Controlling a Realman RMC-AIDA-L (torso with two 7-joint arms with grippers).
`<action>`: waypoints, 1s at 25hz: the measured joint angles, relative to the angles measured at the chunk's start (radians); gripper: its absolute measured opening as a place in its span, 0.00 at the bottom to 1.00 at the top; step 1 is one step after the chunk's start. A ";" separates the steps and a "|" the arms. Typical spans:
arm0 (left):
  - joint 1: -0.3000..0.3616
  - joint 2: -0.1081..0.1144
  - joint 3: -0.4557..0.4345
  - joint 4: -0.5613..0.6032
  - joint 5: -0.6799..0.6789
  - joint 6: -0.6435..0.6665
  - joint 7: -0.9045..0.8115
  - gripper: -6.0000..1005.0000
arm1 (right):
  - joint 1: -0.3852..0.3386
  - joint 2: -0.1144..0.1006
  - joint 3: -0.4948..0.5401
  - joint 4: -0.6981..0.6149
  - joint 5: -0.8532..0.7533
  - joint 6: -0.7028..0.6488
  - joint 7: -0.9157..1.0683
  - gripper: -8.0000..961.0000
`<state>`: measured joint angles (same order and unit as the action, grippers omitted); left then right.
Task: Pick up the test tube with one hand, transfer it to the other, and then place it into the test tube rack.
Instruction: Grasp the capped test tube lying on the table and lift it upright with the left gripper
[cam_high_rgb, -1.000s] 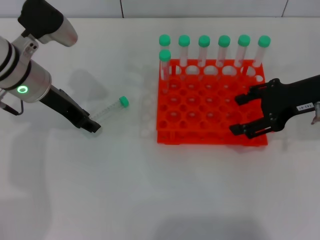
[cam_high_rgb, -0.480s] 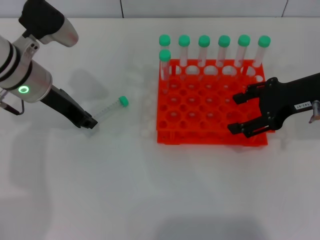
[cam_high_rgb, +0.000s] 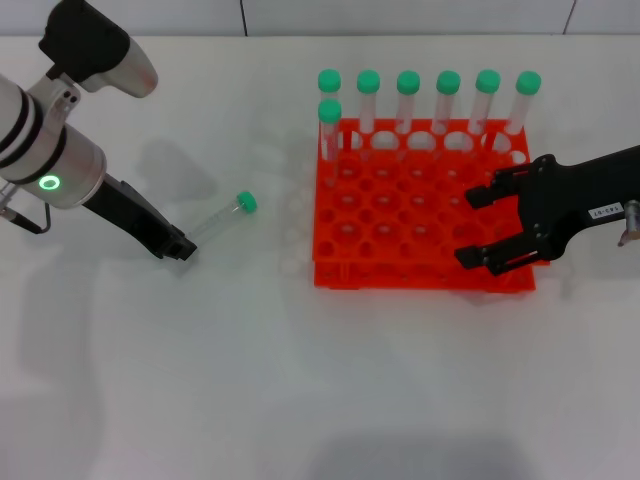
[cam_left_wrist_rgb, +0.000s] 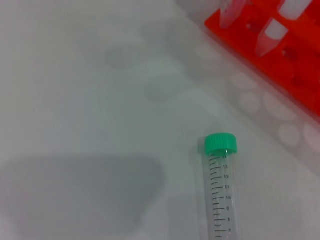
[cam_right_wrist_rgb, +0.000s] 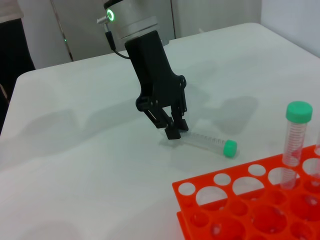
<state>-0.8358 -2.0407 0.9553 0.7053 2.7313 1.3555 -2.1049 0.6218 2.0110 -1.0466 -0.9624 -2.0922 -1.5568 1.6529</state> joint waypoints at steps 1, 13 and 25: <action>0.001 -0.001 0.000 0.000 0.002 -0.002 -0.001 0.18 | 0.000 0.000 0.000 0.000 0.000 0.000 0.000 0.81; 0.012 -0.012 -0.003 0.068 -0.019 0.015 -0.006 0.19 | -0.006 0.000 -0.003 -0.005 0.000 -0.006 0.001 0.81; 0.160 -0.035 0.000 0.454 -0.303 0.047 0.053 0.20 | -0.007 -0.001 -0.003 -0.007 0.005 -0.002 -0.007 0.81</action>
<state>-0.6758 -2.0762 0.9557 1.1598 2.4288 1.4024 -2.0515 0.6151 2.0104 -1.0492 -0.9692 -2.0874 -1.5592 1.6457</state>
